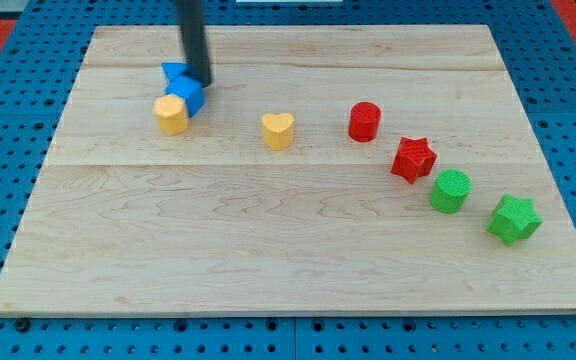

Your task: Drag the blue cube and the yellow hexagon diagonally bottom left to the yellow heart

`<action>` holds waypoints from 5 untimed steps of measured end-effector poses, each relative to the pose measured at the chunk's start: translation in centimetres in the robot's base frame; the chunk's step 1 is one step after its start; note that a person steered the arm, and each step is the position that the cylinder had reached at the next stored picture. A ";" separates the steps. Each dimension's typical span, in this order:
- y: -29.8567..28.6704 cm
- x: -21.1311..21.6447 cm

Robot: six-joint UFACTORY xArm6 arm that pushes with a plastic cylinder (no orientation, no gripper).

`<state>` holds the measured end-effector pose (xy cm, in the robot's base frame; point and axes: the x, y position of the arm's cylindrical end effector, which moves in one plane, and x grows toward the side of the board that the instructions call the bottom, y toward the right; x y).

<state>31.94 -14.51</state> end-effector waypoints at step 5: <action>-5.7 7.4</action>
